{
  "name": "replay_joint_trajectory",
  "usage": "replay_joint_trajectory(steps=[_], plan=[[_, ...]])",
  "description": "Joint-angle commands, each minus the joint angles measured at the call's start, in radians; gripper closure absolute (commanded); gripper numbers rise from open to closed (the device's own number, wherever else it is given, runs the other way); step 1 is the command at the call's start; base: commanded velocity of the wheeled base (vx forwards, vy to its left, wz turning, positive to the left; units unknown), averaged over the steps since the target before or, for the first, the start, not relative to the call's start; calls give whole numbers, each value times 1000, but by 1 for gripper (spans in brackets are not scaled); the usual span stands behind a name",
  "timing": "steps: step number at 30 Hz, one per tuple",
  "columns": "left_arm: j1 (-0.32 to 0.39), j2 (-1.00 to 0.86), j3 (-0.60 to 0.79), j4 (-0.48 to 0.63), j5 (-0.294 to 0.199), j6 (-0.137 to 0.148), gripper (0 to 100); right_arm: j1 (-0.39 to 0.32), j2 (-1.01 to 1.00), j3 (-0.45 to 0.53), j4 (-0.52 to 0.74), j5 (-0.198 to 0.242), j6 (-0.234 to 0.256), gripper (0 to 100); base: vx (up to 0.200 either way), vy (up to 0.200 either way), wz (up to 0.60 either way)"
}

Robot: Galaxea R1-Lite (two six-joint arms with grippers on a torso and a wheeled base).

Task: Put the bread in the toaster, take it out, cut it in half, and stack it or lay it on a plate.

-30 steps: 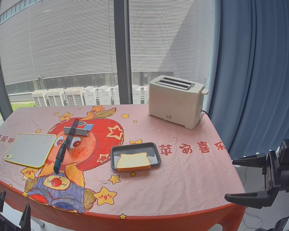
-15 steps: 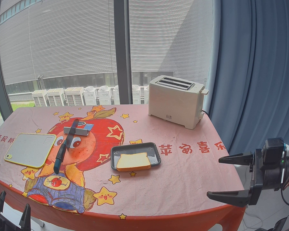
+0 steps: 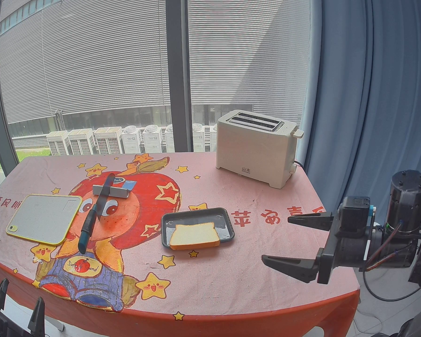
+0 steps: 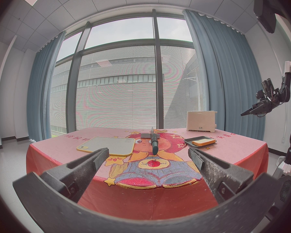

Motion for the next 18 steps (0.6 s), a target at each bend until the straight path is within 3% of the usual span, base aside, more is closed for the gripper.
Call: replay_joint_trajectory(steps=[1,18], plan=[[0,-16,18,0,1,0,0,15,128,17,-76,-12,23,0,0,0,0],[0,-16,18,0,1,0,0,17,170,-9,-110,-26,49,0,0,0,0]])
